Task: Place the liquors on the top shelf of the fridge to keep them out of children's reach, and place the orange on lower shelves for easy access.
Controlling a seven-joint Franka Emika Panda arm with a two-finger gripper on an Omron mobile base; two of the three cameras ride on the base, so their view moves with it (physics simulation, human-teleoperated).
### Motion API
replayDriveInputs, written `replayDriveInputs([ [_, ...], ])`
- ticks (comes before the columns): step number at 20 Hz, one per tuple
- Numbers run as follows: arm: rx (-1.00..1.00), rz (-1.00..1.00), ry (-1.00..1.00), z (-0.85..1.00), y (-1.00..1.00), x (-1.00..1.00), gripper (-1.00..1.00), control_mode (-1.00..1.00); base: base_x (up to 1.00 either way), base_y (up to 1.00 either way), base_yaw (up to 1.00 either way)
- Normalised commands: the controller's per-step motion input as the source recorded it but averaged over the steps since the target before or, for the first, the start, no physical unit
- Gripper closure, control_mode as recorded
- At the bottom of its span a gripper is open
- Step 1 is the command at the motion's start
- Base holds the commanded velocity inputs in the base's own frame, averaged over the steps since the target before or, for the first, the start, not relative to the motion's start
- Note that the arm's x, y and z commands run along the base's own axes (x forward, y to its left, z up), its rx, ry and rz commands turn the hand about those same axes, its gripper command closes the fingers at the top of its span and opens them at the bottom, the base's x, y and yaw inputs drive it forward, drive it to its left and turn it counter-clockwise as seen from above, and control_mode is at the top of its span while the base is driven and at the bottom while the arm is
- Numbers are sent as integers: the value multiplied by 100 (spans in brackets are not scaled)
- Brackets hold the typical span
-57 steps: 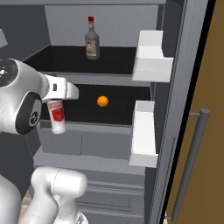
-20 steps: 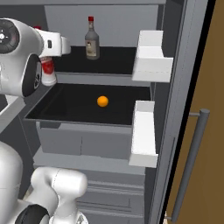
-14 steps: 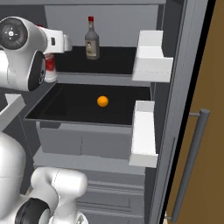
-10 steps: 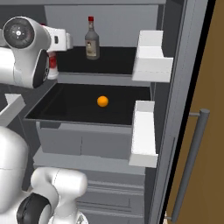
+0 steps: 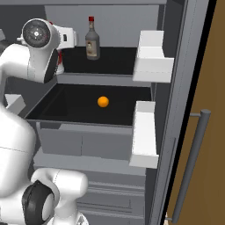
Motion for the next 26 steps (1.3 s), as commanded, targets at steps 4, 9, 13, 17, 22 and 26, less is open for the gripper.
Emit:
replayDriveInputs([
  [4,0,2,0,-3,5,48,100,-100,0,0,0],
  [9,0,1,0,-11,11,46,100,-100,0,0,0],
  [13,0,0,0,-21,15,41,100,-100,0,0,0],
  [17,0,0,0,-23,13,43,100,-100,0,0,0],
  [22,0,0,0,-12,7,47,100,-100,0,0,0],
  [26,0,0,0,-7,9,49,100,-100,0,0,0],
])
